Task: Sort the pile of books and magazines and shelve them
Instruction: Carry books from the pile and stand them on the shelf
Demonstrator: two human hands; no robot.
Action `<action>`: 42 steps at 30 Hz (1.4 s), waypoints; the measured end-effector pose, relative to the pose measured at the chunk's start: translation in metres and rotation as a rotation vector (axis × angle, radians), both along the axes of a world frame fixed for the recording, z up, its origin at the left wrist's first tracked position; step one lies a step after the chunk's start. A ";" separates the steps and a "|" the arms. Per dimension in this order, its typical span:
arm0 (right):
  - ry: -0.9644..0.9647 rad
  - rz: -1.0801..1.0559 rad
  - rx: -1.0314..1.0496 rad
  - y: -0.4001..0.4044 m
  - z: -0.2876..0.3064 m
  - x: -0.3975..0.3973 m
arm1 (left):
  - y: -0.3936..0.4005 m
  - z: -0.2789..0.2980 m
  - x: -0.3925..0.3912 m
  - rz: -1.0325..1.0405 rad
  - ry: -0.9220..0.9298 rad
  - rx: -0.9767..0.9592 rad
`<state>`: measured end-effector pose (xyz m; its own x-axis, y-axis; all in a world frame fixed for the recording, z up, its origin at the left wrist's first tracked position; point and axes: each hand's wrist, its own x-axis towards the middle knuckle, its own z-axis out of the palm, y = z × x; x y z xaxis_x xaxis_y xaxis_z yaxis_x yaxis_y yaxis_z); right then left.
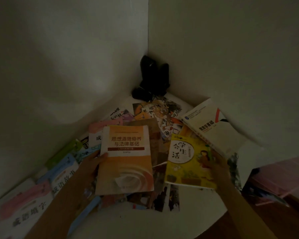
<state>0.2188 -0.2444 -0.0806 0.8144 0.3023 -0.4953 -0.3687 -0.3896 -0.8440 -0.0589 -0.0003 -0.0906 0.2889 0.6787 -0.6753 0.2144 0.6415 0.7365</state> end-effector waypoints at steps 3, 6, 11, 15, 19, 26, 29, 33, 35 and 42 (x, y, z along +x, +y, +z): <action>0.174 0.015 0.199 -0.005 0.029 -0.002 | 0.001 0.002 -0.006 -0.039 0.001 0.015; 0.138 0.103 0.248 0.019 0.048 -0.024 | -0.008 0.003 -0.008 -0.043 0.003 0.033; -0.162 0.423 0.201 0.085 0.034 -0.098 | -0.014 0.008 -0.004 -0.044 -0.028 0.010; -0.491 0.748 -0.093 0.108 0.008 -0.129 | -0.023 0.003 0.003 -0.165 0.080 0.228; -0.641 0.718 -0.324 0.091 0.003 -0.083 | -0.036 -0.006 0.015 -0.140 0.063 0.335; -0.664 0.715 -1.025 0.018 -0.024 0.044 | -0.054 -0.006 0.052 -0.116 -0.003 0.299; -0.652 0.836 -1.092 0.004 -0.039 0.062 | -0.058 -0.006 0.058 -0.107 0.034 0.333; -0.801 0.923 -1.081 0.006 -0.041 0.067 | -0.059 -0.001 0.058 -0.098 0.052 0.416; -0.962 0.951 -1.052 0.011 -0.025 0.066 | -0.060 0.003 0.059 -0.091 0.050 0.441; -0.854 0.901 -0.692 0.061 0.043 -0.005 | -0.063 0.013 0.063 -0.009 -0.109 0.250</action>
